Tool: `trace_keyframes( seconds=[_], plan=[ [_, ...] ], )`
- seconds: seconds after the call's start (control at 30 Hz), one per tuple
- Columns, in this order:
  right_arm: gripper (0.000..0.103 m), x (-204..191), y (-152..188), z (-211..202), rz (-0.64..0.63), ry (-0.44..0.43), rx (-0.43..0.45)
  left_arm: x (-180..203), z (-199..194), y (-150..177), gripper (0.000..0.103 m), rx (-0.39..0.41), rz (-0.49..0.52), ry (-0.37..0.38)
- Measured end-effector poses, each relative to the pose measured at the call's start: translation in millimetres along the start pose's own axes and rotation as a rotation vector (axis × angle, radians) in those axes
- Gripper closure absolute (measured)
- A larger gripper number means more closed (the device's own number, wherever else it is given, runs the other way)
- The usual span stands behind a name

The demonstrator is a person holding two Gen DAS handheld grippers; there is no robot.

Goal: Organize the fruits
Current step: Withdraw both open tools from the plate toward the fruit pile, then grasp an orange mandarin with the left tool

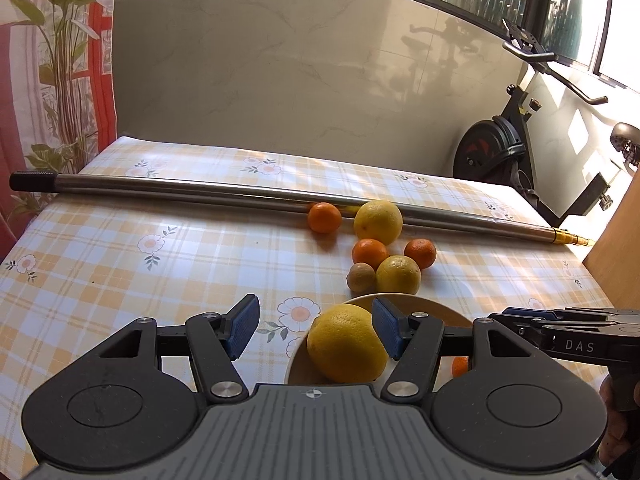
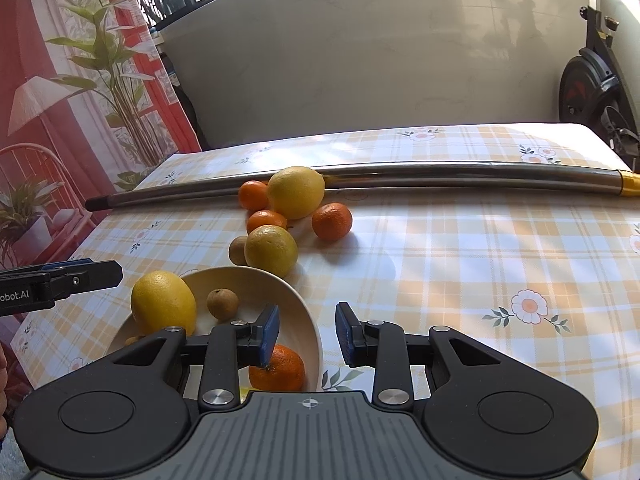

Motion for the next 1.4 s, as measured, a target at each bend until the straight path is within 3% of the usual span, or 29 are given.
trace_keyframes(
  seconds=[0.37, 0.7, 0.87, 1.03, 1.17, 1.4],
  plan=[
    [0.073, 0, -4, -1, -0.007, 0.002, 0.009, -11, -1, -6, 0.039, 0.005, -0.013, -0.012],
    [0.073, 9, -25, 4, -0.025, 0.028, 0.036, -33, 22, -61, 0.039, 0.023, -0.08, 0.068],
    [0.073, 15, -36, 8, -0.023, 0.035, 0.049, -33, 56, -88, 0.04, 0.001, -0.116, 0.093],
    [0.073, 19, -40, 16, -0.018, 0.033, 0.045, -43, 106, -101, 0.047, -0.061, -0.25, 0.185],
    [0.073, 19, -39, 21, -0.022, 0.031, 0.04, -44, 143, -105, 0.051, -0.118, -0.281, 0.15],
    [0.073, 24, -38, 28, -0.011, 0.032, 0.026, -35, 192, -104, 0.055, -0.204, -0.276, 0.149]
  ],
)
Point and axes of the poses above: each gripper's, at about its wrist camera, not at the fingertips, and z roughly the way its jaws point, x to its right, y to its underside, the point moved 2 cm from there along z, roughly the way its jaws point, and after that the axes turned 10 degrees about z, right-handed, at the moved point
